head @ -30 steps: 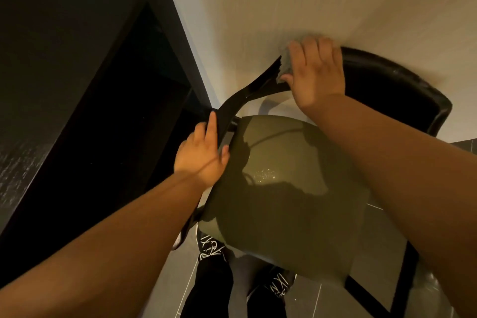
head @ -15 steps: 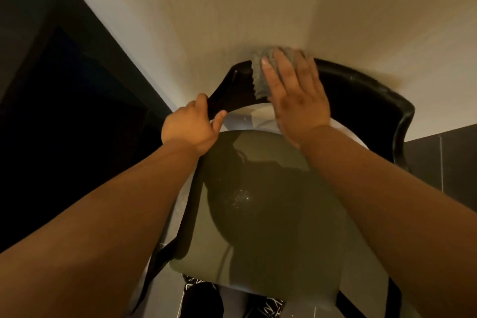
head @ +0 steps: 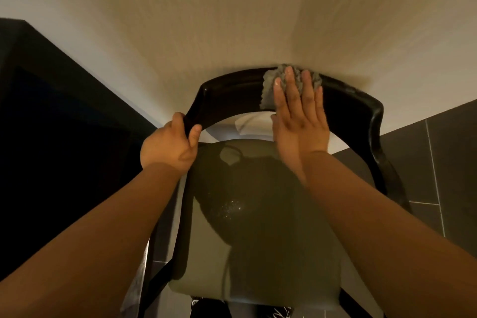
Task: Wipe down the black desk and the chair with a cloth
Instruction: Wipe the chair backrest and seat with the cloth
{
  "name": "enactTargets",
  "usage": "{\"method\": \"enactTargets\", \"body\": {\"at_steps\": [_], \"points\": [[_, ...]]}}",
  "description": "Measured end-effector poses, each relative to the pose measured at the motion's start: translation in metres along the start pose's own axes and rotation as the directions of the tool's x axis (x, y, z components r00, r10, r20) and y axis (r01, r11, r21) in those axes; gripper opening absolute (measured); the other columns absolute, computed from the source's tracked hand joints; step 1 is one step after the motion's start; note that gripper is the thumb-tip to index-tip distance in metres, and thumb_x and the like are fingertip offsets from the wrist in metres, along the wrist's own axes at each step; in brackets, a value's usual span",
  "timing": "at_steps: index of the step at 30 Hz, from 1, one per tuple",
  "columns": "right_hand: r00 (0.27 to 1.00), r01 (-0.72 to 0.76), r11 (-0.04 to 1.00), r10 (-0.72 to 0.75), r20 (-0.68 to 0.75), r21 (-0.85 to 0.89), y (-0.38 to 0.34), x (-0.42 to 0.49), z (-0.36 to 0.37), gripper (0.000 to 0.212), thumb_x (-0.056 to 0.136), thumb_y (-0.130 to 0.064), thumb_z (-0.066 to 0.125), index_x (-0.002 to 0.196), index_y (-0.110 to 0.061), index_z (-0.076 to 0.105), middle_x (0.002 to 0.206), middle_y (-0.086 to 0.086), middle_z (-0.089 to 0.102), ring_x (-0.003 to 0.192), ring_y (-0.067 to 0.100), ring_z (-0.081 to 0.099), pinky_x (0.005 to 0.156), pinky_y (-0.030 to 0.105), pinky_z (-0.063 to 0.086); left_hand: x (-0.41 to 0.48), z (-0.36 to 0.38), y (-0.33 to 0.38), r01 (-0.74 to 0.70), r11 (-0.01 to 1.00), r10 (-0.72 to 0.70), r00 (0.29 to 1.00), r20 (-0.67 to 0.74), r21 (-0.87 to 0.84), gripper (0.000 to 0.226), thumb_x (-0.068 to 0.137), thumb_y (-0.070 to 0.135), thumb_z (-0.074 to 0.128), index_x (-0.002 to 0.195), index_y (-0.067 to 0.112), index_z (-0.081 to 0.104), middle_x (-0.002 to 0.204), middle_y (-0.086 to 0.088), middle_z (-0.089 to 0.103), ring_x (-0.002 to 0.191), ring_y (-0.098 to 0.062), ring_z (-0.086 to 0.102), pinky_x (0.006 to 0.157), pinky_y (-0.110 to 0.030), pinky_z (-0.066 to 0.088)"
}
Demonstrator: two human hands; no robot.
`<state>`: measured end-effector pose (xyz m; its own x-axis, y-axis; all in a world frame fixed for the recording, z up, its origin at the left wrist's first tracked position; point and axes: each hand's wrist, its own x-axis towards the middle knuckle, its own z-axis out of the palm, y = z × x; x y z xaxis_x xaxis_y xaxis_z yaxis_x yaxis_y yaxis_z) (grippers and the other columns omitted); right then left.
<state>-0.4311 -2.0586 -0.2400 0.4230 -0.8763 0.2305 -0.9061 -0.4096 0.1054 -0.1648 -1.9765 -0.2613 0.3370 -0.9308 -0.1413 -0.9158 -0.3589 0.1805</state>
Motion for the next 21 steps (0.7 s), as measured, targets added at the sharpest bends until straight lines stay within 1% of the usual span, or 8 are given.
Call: {"method": "enactTargets", "body": {"at_steps": [2, 5, 8, 10, 12, 14, 17, 21], "points": [[0.999, -0.022, 0.995, 0.025, -0.021, 0.102, -0.024, 0.010, -0.006, 0.082, 0.106, -0.036, 0.045, 0.163, -0.014, -0.010, 0.170, 0.009, -0.022, 0.155, 0.033, -0.024, 0.126, 0.049, -0.015, -0.001, -0.001, 0.000, 0.000, 1.000, 0.000, 1.000, 0.001, 0.006, 0.059, 0.103, 0.064, 0.021, 0.121, 0.014, 0.046, 0.083, -0.001, 0.051, 0.064, -0.018, 0.047, 0.057, -0.034, 0.031], [0.995, 0.096, 0.993, -0.095, -0.013, 0.068, -0.042, 0.026, -0.010, 0.086, 0.105, -0.045, 0.040, 0.163, -0.017, -0.017, 0.172, 0.009, -0.022, 0.158, 0.034, -0.019, 0.126, 0.048, -0.018, -0.001, -0.001, -0.001, 0.001, 1.000, -0.001, 1.000, -0.011, 0.008, 0.062, 0.101, 0.066, 0.018, 0.119, 0.015, 0.047, 0.078, 0.001, 0.050, 0.062, -0.018, 0.049, 0.055, -0.034, 0.033], [0.985, 0.170, 0.985, -0.169, 0.023, -0.037, -0.020, 0.026, -0.012, 0.086, 0.102, -0.032, 0.038, 0.161, -0.020, -0.023, 0.172, 0.007, -0.023, 0.157, 0.031, -0.024, 0.124, 0.046, -0.020, -0.001, -0.001, 0.001, -0.003, 1.000, 0.004, 1.000, -0.022, 0.005, 0.068, 0.097, 0.069, 0.012, 0.117, 0.015, 0.048, 0.078, -0.001, 0.051, 0.062, -0.020, 0.051, 0.056, -0.035, 0.037], [0.991, 0.116, 0.985, -0.108, 0.074, -0.127, 0.009, 0.015, -0.011, 0.095, 0.095, -0.017, 0.040, 0.159, -0.020, -0.030, 0.166, 0.007, -0.037, 0.152, 0.031, -0.034, 0.123, 0.047, -0.022, -0.001, -0.001, 0.001, -0.001, 1.000, 0.001, 1.000, -0.025, -0.004, 0.068, 0.098, 0.068, 0.013, 0.118, 0.014, 0.048, 0.079, -0.003, 0.053, 0.063, -0.022, 0.053, 0.057, -0.037, 0.040], [0.996, 0.033, 0.983, -0.018, 0.085, -0.183, 0.039, 0.000, -0.010, 0.096, 0.097, -0.015, 0.042, 0.158, -0.020, -0.031, 0.161, 0.007, -0.044, 0.148, 0.031, -0.040, 0.122, 0.047, -0.025, -0.001, 0.000, -0.001, 0.007, 1.000, -0.007, 1.000, -0.020, -0.007, 0.061, 0.103, 0.064, 0.019, 0.120, 0.013, 0.048, 0.078, -0.003, 0.052, 0.063, -0.020, 0.052, 0.057, -0.036, 0.038], [0.996, -0.058, 0.983, 0.068, 0.052, -0.177, 0.054, -0.014, -0.008, 0.094, 0.101, -0.016, 0.047, 0.160, -0.019, -0.025, 0.163, 0.006, -0.041, 0.149, 0.031, -0.040, 0.120, 0.046, -0.029, -0.001, 0.000, -0.001, 0.011, 1.000, -0.011, 1.000, -0.008, -0.010, 0.056, 0.105, 0.061, 0.023, 0.120, 0.014, 0.048, 0.077, -0.002, 0.051, 0.063, -0.019, 0.051, 0.057, -0.036, 0.038], [0.985, -0.174, 0.979, 0.174, -0.010, -0.107, 0.036, -0.010, -0.006, 0.094, 0.101, -0.016, 0.052, 0.161, -0.017, -0.020, 0.170, 0.008, -0.024, 0.155, 0.036, -0.026, 0.120, 0.048, -0.029, -0.001, -0.001, -0.001, 0.010, 1.000, -0.010, 1.000, 0.002, 0.000, 0.053, 0.107, 0.060, 0.025, 0.121, 0.014, 0.048, 0.076, 0.000, 0.048, 0.062, -0.018, 0.049, 0.057, -0.035, 0.036], [0.999, -0.050, 0.998, 0.050, -0.007, -0.025, 0.000, 0.013, -0.002, 0.097, 0.095, -0.007, 0.048, 0.160, -0.016, -0.024, 0.169, 0.014, -0.023, 0.155, 0.036, -0.026, 0.119, 0.049, -0.028, -0.002, -0.001, 0.000, 0.006, 1.000, -0.006, 1.000, 0.016, -0.025, 0.050, 0.107, 0.057, 0.029, 0.119, 0.012, 0.047, 0.075, 0.000, 0.047, 0.060, -0.016, 0.045, 0.055, -0.034, 0.029]]}}
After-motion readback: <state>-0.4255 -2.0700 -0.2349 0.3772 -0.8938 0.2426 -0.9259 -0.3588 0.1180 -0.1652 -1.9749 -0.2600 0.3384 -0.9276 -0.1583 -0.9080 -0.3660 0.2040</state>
